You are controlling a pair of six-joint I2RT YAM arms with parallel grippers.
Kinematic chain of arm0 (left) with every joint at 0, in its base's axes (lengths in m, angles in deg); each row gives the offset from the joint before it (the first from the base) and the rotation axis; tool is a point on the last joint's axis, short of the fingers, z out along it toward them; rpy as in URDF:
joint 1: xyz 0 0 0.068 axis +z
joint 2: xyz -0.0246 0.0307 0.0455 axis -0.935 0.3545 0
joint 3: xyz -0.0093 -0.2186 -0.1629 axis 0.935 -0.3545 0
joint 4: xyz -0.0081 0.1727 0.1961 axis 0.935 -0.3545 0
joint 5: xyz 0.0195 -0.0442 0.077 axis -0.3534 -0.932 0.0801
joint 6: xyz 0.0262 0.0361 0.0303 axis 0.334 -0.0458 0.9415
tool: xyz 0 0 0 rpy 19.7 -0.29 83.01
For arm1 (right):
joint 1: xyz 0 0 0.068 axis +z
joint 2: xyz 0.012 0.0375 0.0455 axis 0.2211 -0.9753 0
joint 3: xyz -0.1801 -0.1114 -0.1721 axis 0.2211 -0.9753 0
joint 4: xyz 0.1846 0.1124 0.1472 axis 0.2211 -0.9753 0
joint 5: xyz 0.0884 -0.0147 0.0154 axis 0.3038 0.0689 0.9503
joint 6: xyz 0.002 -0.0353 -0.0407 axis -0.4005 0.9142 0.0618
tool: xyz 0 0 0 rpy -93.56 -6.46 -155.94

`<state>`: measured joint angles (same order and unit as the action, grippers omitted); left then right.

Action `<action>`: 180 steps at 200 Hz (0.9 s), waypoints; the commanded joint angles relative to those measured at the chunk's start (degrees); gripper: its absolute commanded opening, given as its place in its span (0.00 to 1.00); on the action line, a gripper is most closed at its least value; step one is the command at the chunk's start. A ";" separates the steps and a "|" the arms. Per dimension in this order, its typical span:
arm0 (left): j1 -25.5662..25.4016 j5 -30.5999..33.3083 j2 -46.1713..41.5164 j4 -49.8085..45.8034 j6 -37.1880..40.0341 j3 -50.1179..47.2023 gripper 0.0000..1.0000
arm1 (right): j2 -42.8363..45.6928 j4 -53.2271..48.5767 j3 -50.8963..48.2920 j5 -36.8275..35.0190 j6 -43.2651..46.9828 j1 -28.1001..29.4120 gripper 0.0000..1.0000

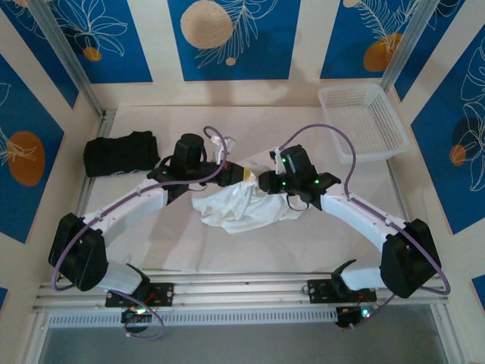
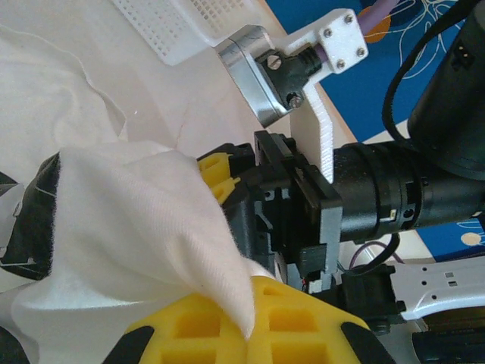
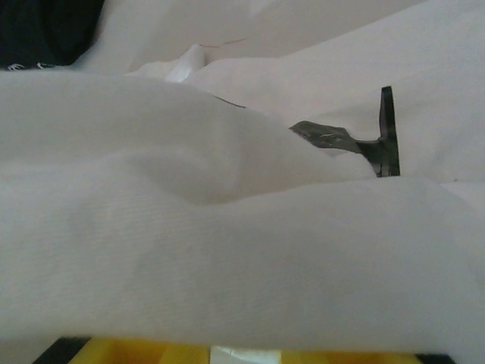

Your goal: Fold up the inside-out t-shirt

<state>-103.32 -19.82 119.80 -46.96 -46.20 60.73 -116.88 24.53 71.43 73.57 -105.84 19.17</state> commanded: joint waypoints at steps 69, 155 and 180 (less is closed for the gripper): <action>4.12 14.88 -1.14 -5.93 5.80 0.61 0.00 | 10.44 2.02 1.35 32.10 -3.86 -10.07 0.00; 4.35 29.81 2.60 -10.58 11.84 4.05 0.17 | 11.66 20.89 -2.50 47.77 -19.82 -14.75 0.00; 3.24 35.00 -0.69 -14.50 16.03 3.28 0.41 | 11.10 20.36 -3.27 46.17 -19.79 -15.35 0.00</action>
<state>-99.52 6.73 121.88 -55.96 -35.31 63.46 -105.43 41.68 69.20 117.45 -123.20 4.55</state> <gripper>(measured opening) 0.309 0.065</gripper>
